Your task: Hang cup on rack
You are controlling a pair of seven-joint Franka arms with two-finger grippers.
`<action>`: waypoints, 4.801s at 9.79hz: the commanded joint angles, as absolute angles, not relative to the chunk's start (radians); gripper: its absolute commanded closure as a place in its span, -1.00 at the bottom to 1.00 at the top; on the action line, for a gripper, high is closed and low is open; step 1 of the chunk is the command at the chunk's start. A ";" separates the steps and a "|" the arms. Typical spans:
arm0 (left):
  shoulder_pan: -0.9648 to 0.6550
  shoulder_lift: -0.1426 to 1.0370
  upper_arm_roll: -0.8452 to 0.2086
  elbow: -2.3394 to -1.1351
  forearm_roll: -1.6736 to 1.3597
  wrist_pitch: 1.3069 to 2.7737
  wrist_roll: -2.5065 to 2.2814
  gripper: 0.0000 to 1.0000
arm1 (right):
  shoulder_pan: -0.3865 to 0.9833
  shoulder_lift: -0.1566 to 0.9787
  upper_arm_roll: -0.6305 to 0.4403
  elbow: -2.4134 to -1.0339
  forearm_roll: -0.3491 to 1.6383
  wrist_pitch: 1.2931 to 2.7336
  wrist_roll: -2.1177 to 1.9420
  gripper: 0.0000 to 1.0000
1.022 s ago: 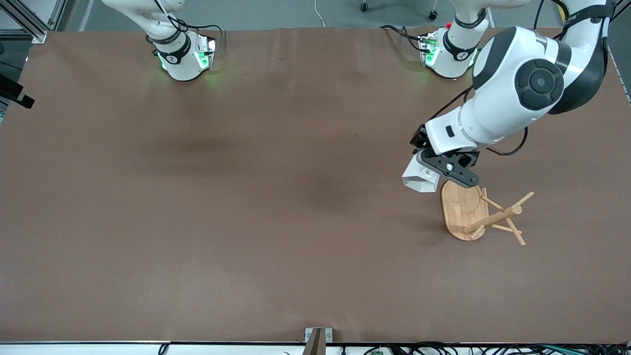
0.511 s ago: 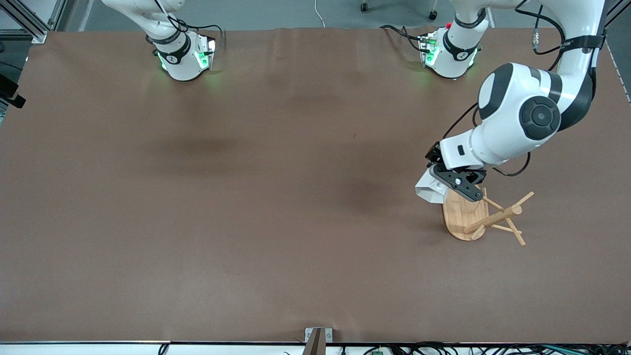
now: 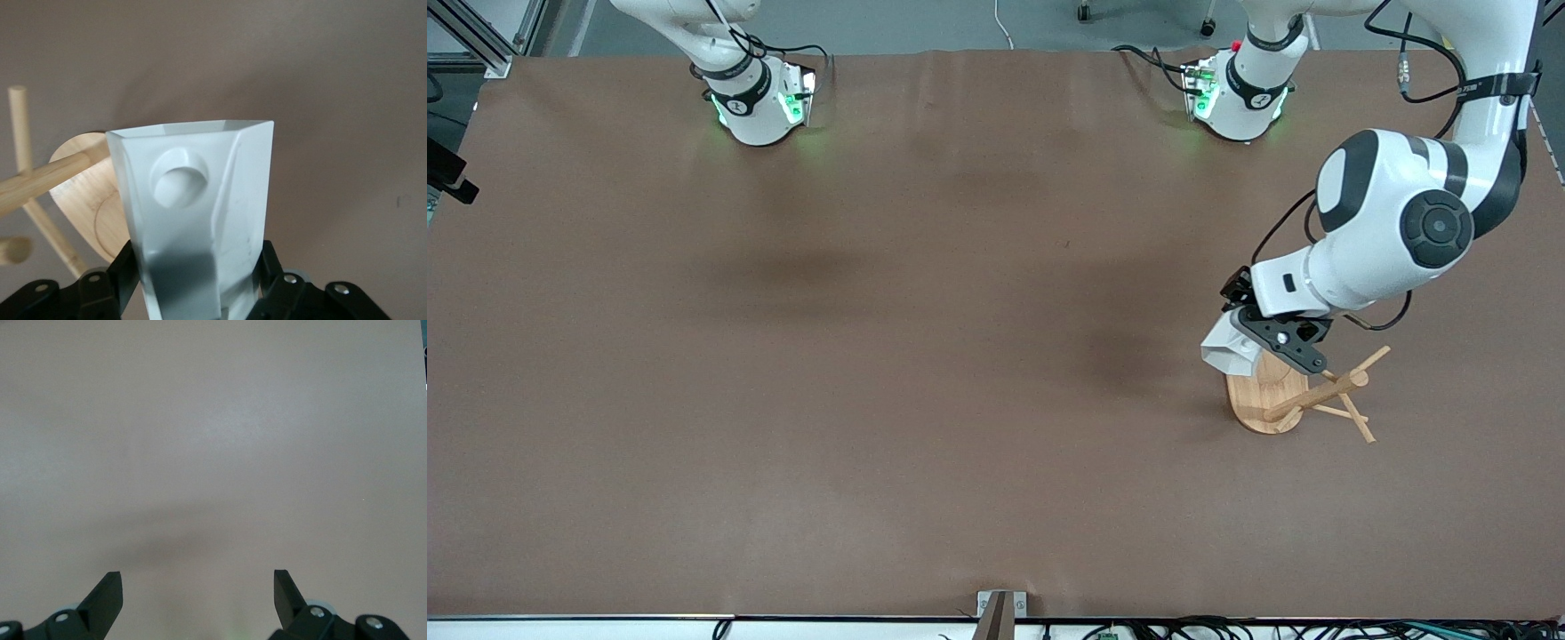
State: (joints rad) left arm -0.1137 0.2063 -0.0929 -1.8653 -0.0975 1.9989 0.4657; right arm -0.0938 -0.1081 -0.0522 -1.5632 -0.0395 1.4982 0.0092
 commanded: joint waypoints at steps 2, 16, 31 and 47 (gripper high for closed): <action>-0.118 0.215 -0.068 -1.896 -0.115 2.034 0.489 0.98 | -0.152 -0.061 -0.002 -1.494 -0.021 1.482 0.015 -1.00; -0.120 0.259 0.029 -1.884 -0.212 2.086 0.535 0.97 | -0.156 -0.061 -0.011 -1.503 -0.018 1.454 0.009 -1.00; -0.064 0.025 -0.116 -1.724 -0.017 1.761 -0.068 -1.00 | -0.160 -0.060 -0.012 -1.503 -0.014 1.457 0.008 -1.00; 0.035 -0.140 -0.155 -1.712 -0.002 1.615 0.035 -1.00 | -0.156 -0.061 -0.012 -1.506 -0.005 1.474 0.008 -1.00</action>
State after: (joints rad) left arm 0.0370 -0.1345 -0.1549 -1.6704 -0.0244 1.5975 0.0330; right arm -0.1386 -0.0680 -0.0239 -1.5223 -0.0027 1.4855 0.0092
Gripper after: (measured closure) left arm 0.000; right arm 0.000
